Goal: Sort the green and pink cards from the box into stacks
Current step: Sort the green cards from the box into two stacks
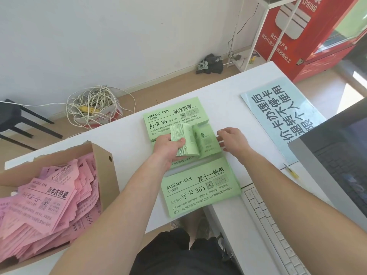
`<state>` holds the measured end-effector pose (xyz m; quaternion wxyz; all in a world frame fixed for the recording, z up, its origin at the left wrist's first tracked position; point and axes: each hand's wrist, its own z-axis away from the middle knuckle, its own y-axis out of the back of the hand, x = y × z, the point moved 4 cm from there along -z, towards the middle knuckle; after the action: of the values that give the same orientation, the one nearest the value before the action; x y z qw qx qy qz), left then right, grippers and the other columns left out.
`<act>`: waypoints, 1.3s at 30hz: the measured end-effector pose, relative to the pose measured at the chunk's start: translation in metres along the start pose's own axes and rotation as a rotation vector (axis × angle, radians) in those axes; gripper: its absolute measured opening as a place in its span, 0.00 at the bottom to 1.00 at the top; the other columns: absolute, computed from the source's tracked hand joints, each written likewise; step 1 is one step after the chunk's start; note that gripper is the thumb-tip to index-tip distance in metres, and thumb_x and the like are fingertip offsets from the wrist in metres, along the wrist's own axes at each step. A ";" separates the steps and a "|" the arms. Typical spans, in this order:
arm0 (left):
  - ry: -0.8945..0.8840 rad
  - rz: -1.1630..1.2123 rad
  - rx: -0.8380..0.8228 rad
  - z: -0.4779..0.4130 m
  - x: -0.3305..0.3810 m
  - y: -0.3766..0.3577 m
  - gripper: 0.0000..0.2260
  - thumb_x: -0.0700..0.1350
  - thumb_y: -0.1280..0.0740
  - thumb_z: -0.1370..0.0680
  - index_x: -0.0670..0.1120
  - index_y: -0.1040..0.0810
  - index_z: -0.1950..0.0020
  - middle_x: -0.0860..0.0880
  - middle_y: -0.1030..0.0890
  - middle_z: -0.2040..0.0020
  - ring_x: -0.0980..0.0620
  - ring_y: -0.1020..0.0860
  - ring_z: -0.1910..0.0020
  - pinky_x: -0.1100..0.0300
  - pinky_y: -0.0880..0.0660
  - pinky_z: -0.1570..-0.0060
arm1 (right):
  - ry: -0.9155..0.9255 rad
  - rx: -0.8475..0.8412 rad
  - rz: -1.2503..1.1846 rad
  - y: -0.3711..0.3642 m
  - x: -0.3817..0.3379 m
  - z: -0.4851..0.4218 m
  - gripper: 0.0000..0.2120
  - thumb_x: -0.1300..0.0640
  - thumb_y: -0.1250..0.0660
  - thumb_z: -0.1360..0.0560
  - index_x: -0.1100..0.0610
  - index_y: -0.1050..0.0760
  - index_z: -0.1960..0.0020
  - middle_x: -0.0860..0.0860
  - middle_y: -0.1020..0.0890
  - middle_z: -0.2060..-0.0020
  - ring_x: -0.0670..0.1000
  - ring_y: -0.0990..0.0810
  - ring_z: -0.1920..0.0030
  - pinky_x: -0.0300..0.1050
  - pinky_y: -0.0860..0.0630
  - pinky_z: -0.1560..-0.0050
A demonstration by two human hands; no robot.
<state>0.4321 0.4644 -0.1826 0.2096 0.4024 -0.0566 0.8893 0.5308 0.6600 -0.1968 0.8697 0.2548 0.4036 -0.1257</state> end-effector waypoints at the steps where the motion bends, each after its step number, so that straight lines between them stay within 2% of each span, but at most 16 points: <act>1: 0.001 -0.001 -0.005 0.000 0.000 0.000 0.10 0.36 0.32 0.20 0.41 0.21 0.39 0.45 0.15 0.50 0.48 0.16 0.55 0.57 0.19 0.68 | 0.002 -0.002 0.013 0.000 0.000 0.000 0.09 0.55 0.39 0.19 0.53 0.23 0.54 0.51 0.16 0.55 0.51 0.19 0.59 0.47 0.23 0.54; 7: -0.005 -0.005 -0.019 0.000 0.000 0.000 0.09 0.36 0.32 0.20 0.40 0.21 0.40 0.45 0.16 0.50 0.48 0.16 0.55 0.56 0.18 0.66 | -0.005 -0.010 0.022 -0.001 0.002 -0.002 0.08 0.55 0.39 0.19 0.53 0.23 0.54 0.51 0.16 0.55 0.52 0.19 0.58 0.48 0.23 0.54; 11: -0.005 -0.012 -0.017 -0.002 -0.001 0.000 0.10 0.36 0.32 0.20 0.40 0.21 0.39 0.43 0.16 0.47 0.46 0.16 0.51 0.53 0.17 0.61 | -0.006 -0.024 0.036 -0.002 0.008 -0.004 0.12 0.56 0.39 0.21 0.64 0.22 0.48 0.54 0.18 0.58 0.53 0.21 0.60 0.50 0.23 0.53; 13: -0.004 -0.015 -0.017 -0.001 -0.001 0.000 0.10 0.36 0.33 0.20 0.40 0.21 0.39 0.44 0.16 0.47 0.47 0.16 0.52 0.53 0.17 0.61 | -0.001 -0.028 0.046 -0.002 0.008 -0.004 0.11 0.54 0.39 0.22 0.59 0.21 0.51 0.56 0.15 0.56 0.56 0.18 0.57 0.55 0.20 0.48; 15: -0.003 -0.014 -0.018 -0.002 -0.001 0.000 0.11 0.36 0.33 0.20 0.40 0.21 0.38 0.44 0.16 0.47 0.47 0.16 0.51 0.52 0.17 0.61 | -0.001 -0.025 0.052 -0.002 0.009 -0.005 0.08 0.53 0.38 0.22 0.52 0.21 0.55 0.55 0.14 0.54 0.58 0.15 0.51 0.59 0.20 0.43; 17: 0.001 -0.013 -0.018 -0.002 -0.002 -0.001 0.11 0.35 0.33 0.19 0.40 0.21 0.37 0.44 0.16 0.47 0.46 0.17 0.51 0.52 0.17 0.60 | 0.003 -0.024 0.055 -0.002 0.008 -0.005 0.07 0.53 0.38 0.22 0.49 0.22 0.56 0.53 0.14 0.53 0.58 0.15 0.49 0.59 0.20 0.41; 23: -0.003 -0.030 -0.015 -0.001 -0.001 -0.003 0.12 0.35 0.34 0.19 0.40 0.22 0.35 0.44 0.17 0.46 0.46 0.17 0.50 0.53 0.17 0.61 | 0.012 -0.035 0.076 -0.002 0.008 -0.006 0.07 0.53 0.38 0.23 0.48 0.22 0.55 0.52 0.14 0.53 0.58 0.16 0.48 0.60 0.20 0.41; 27: 0.000 -0.036 -0.020 0.001 0.000 -0.004 0.13 0.35 0.36 0.18 0.39 0.23 0.34 0.42 0.17 0.43 0.45 0.17 0.48 0.57 0.18 0.66 | 0.022 -0.035 0.078 -0.002 0.010 -0.008 0.06 0.52 0.37 0.22 0.47 0.21 0.53 0.50 0.14 0.52 0.56 0.16 0.48 0.59 0.21 0.40; 30: 0.007 -0.028 -0.023 0.002 0.001 -0.004 0.12 0.34 0.36 0.18 0.38 0.23 0.35 0.42 0.18 0.43 0.43 0.17 0.48 0.56 0.17 0.65 | 0.026 -0.037 0.078 -0.002 0.010 -0.008 0.06 0.52 0.37 0.22 0.49 0.21 0.50 0.49 0.15 0.51 0.55 0.17 0.47 0.59 0.22 0.39; 35: -0.004 -0.026 -0.041 0.003 0.002 -0.006 0.11 0.34 0.38 0.18 0.38 0.22 0.37 0.43 0.17 0.46 0.46 0.17 0.52 0.55 0.17 0.64 | 0.032 -0.032 0.092 -0.002 0.010 -0.008 0.07 0.53 0.37 0.22 0.49 0.21 0.51 0.49 0.15 0.51 0.56 0.17 0.46 0.58 0.21 0.40; 39: -0.005 -0.023 -0.058 0.004 0.001 -0.006 0.13 0.33 0.40 0.17 0.37 0.23 0.34 0.42 0.18 0.43 0.43 0.18 0.48 0.51 0.16 0.60 | 0.041 -0.028 0.107 -0.002 0.010 -0.008 0.08 0.54 0.37 0.22 0.51 0.20 0.48 0.50 0.15 0.50 0.56 0.17 0.46 0.58 0.21 0.40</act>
<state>0.4367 0.4694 -0.1796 0.2313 0.3989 -0.0781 0.8839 0.5306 0.6623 -0.2094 0.8701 0.2664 0.4090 -0.0683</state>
